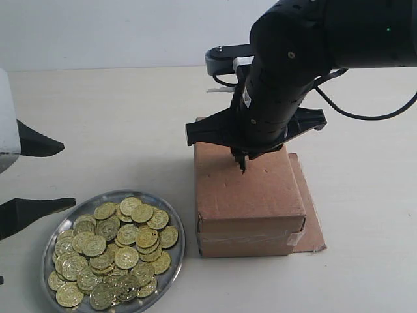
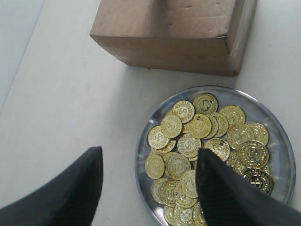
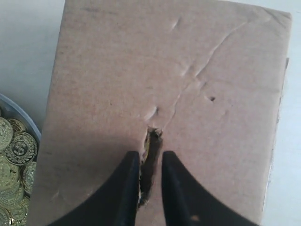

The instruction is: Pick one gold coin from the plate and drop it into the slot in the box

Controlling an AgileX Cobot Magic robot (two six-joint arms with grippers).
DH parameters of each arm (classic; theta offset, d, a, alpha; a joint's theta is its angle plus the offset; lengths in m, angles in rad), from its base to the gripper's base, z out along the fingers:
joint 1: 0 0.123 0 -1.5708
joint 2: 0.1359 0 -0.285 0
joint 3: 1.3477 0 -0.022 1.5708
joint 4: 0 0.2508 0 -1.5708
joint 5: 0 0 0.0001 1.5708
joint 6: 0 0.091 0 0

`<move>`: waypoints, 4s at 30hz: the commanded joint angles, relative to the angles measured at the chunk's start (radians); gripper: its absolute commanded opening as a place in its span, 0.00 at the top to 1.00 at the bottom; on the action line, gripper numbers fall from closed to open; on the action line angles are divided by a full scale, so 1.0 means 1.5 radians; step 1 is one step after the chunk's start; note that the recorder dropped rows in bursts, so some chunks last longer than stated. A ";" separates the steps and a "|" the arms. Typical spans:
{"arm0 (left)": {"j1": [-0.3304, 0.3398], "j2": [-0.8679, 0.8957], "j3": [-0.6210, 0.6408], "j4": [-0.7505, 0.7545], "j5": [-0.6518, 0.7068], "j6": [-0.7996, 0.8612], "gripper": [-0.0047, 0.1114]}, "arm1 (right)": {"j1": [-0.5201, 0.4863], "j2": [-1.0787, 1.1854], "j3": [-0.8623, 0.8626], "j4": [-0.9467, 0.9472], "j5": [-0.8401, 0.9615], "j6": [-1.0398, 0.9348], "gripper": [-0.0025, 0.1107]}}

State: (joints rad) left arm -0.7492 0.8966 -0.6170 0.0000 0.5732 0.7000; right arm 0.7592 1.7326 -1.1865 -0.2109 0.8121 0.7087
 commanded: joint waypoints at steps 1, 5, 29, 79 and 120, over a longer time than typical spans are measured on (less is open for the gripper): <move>0.002 -0.004 0.000 -0.010 -0.002 -0.006 0.47 | -0.004 -0.002 -0.005 -0.006 -0.006 0.003 0.69; 0.002 -0.006 0.000 -0.010 -0.002 -0.006 0.53 | -0.004 -0.018 -0.005 -0.034 -0.013 0.003 0.74; 0.002 -0.398 0.243 -0.021 -0.268 -0.598 0.96 | -0.002 -0.940 0.349 -0.348 -0.126 -0.014 0.98; 0.002 -0.415 0.411 -0.020 -0.346 -0.587 0.96 | -0.004 -1.154 0.791 -0.224 -0.462 0.157 0.98; 0.002 -0.415 0.411 -0.020 -0.346 -0.586 0.96 | -0.468 -1.155 0.791 -0.243 -0.405 0.001 0.98</move>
State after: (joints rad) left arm -0.7492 0.2779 -0.0028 -0.0265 0.0594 -0.1831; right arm 0.0630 0.0048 -0.0048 -0.5704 0.1978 0.7276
